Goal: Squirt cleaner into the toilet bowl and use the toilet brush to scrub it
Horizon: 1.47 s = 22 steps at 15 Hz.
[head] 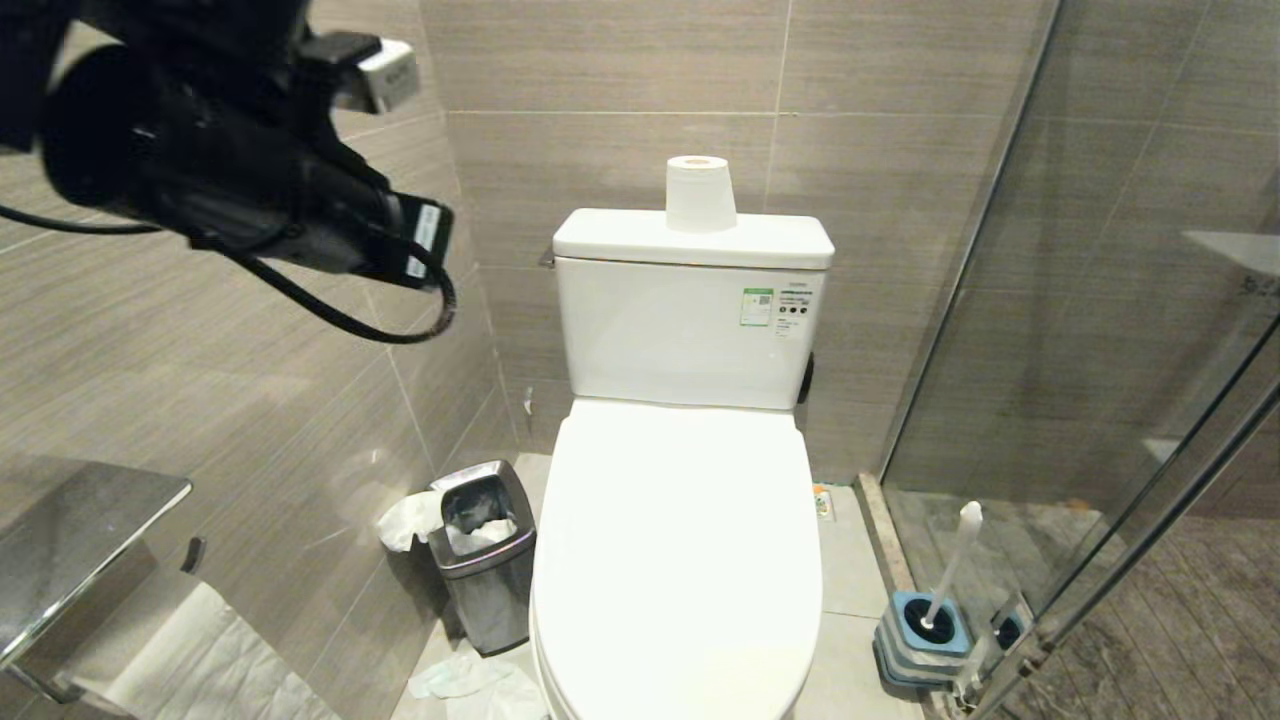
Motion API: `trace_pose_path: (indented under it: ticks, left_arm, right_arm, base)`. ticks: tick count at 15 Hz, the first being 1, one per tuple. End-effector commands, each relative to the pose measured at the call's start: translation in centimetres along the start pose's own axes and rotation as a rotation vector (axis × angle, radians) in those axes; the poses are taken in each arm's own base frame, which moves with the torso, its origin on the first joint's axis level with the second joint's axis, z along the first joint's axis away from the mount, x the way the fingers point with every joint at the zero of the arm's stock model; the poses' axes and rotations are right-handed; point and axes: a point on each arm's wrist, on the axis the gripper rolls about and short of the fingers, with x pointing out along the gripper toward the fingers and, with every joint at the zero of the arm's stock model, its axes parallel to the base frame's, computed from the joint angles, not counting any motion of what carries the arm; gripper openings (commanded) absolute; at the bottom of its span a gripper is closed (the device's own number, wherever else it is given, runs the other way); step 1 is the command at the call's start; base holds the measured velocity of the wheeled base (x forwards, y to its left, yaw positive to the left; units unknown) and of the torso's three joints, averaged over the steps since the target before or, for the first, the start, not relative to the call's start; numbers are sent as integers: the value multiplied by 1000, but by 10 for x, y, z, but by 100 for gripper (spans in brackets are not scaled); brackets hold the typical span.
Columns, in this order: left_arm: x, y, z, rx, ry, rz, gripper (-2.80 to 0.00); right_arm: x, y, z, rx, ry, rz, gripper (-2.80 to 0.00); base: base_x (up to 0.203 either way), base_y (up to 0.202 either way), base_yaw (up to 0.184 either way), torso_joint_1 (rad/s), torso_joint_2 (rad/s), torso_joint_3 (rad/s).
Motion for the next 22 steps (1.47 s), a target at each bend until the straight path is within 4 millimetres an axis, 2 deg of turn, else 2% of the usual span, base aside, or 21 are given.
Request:
trace_pose_path:
  ticks: [1, 4, 8, 11, 13, 16, 19, 22]
  left_arm:
    - [-69, 30, -2, -69, -143, 74, -280]
    - [-117, 52, -26, -118, -227, 137, -280]
    - [-163, 65, -67, -134, -278, 149, -280]
    - [-212, 74, -94, -43, -378, 221, -280]
    - [-244, 74, -113, 21, -509, 274, -280]
    - [-262, 69, -150, 64, -627, 345, -280]
    - [-261, 61, -199, 69, -616, 375, -280]
    - [-258, 55, -236, 69, -633, 386, -280]
  right_arm:
    - [0, 0, 0, 0, 1, 1, -280]
    - [0, 0, 0, 0, 1, 1, -280]
    - [0, 0, 0, 0, 1, 1, -280]
    - [0, 0, 0, 0, 1, 1, -280]
    - [0, 0, 0, 0, 1, 1, -280]
    - [0, 0, 0, 0, 1, 1, -280]
    - [0, 0, 0, 0, 1, 1, -280]
    - [0, 0, 0, 0, 1, 1, -280]
  base:
    - [0, 0, 0, 0, 0, 0]
    - [0, 0, 0, 0, 0, 0]
    - [0, 0, 0, 0, 0, 0]
    - [0, 0, 0, 0, 0, 0]
    - [0, 0, 0, 0, 0, 0]
    - [0, 0, 0, 0, 0, 0]
    - [0, 0, 0, 0, 0, 0]
    - [0, 0, 0, 0, 0, 0]
